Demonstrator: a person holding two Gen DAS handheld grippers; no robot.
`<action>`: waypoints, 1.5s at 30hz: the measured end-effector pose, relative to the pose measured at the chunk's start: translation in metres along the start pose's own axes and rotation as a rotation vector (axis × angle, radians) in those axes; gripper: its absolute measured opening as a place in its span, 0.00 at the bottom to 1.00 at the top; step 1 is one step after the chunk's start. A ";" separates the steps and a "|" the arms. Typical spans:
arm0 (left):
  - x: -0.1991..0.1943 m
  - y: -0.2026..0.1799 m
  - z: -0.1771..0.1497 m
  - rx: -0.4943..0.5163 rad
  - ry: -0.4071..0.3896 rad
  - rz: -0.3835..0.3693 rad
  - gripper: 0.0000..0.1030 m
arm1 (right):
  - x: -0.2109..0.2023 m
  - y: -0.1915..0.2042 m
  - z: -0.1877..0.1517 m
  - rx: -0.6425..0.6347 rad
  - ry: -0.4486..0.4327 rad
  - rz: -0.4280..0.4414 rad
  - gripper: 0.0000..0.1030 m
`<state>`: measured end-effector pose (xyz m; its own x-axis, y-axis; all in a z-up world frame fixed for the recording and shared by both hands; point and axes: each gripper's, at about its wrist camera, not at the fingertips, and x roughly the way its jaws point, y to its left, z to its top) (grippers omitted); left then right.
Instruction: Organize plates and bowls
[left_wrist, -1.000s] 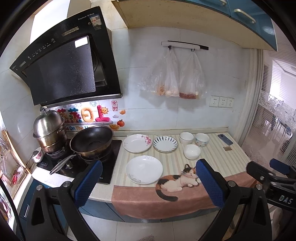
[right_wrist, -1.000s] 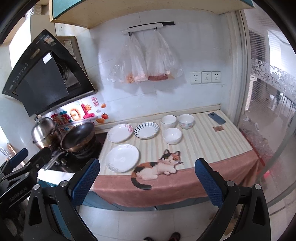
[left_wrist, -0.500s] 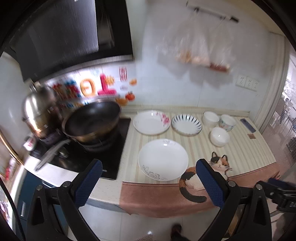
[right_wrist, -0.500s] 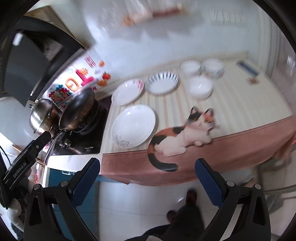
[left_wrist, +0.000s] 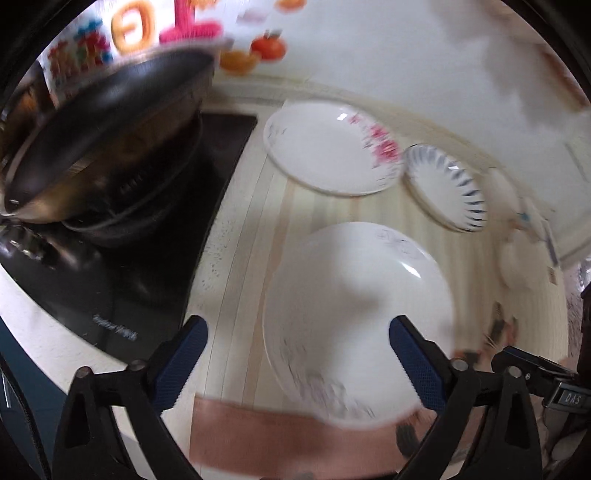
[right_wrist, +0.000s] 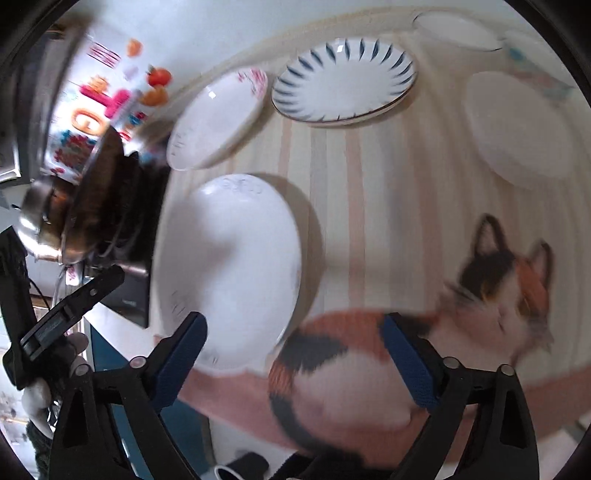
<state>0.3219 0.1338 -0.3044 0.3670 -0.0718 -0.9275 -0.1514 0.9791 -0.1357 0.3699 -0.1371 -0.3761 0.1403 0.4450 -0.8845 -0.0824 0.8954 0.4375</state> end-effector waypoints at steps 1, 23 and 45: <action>0.015 0.003 0.006 -0.008 0.036 0.001 0.86 | 0.015 -0.003 0.013 -0.003 0.023 0.008 0.89; 0.022 -0.015 0.000 -0.006 0.191 -0.028 0.41 | 0.046 -0.010 0.047 -0.076 0.161 0.074 0.17; 0.004 -0.129 -0.061 0.256 0.266 -0.100 0.41 | -0.023 -0.170 -0.004 0.213 0.123 0.007 0.17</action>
<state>0.2871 -0.0046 -0.3112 0.1124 -0.1833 -0.9766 0.1192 0.9782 -0.1698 0.3773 -0.2998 -0.4311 0.0184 0.4579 -0.8888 0.1288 0.8804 0.4563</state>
